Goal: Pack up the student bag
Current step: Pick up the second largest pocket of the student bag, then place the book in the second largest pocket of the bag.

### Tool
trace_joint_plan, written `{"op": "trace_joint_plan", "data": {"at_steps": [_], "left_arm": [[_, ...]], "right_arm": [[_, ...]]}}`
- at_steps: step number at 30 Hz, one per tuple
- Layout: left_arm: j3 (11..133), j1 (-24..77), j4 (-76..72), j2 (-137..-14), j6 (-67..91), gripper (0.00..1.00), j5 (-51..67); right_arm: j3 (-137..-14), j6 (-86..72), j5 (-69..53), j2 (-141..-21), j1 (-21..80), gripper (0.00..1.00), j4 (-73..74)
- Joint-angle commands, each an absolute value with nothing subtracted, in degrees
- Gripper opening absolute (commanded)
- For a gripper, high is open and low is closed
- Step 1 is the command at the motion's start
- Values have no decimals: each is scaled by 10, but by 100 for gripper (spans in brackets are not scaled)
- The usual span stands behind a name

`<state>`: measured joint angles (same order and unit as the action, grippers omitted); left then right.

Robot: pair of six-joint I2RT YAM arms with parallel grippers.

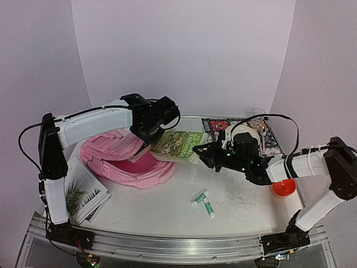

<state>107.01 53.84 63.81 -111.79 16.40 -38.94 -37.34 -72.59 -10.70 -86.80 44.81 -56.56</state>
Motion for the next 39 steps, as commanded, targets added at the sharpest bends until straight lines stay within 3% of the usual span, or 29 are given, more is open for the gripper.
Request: {"op": "trace_joint_plan", "data": {"at_steps": [1,27,39], "left_arm": [[1124,543,626,-1070,168,0,-370],[1213,544,624,-1057,226,0,-173],[1238,544,619,-1065,239,0,-133]], "right_arm": [[-431,-758,-129,-898,454,0,-719],[-661,-856,-75,-1184,494,0,-844],[-744,-877,-30,-1279,522,0,-813]]}}
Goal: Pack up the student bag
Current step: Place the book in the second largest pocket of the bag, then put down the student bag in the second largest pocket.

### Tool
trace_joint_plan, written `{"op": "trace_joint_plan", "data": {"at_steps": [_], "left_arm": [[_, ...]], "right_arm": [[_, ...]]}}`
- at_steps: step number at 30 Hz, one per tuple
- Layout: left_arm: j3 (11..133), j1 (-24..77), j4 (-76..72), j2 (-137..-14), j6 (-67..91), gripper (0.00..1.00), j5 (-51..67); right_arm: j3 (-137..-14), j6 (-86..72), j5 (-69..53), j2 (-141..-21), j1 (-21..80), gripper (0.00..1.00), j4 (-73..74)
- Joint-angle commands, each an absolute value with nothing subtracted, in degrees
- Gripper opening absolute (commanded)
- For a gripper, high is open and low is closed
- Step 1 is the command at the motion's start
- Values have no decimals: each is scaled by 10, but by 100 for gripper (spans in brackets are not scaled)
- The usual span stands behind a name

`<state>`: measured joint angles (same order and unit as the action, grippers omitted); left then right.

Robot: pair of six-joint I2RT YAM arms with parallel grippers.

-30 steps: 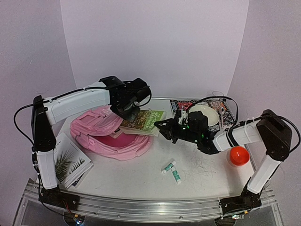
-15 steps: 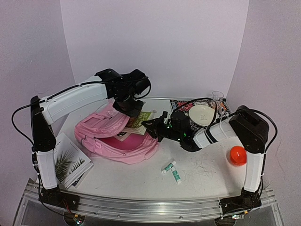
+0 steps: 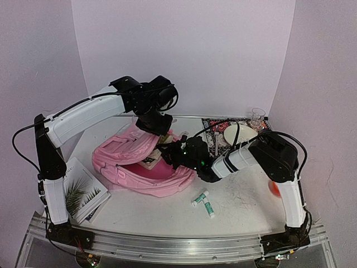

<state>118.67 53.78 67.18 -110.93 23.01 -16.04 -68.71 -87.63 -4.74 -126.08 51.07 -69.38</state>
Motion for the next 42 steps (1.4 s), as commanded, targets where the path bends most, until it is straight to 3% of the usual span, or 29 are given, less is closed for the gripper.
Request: {"op": "trace_joint_plan", "data": {"at_steps": [1,4,16,25,42], "left_arm": [[1238,544,618,-1065,239,0,-128],[1234,544,612,-1065,239,0,-117],[1180,538,581,-1051,227,0,-147],[1128,508,564,-1030,215,0,-163],[1090,489,529,-1032,210,0,-110]], "right_arm": [[-752,-876,-29,-1284,523,0,-801],[-776,-863,-35,-1295,527,0,-765],[-758,-800,-65,-1253,535,44,-630],[-716,-715,-86,-1158,536,65,-508],[-601,-558,-66,-1002,519,82,-374]]}}
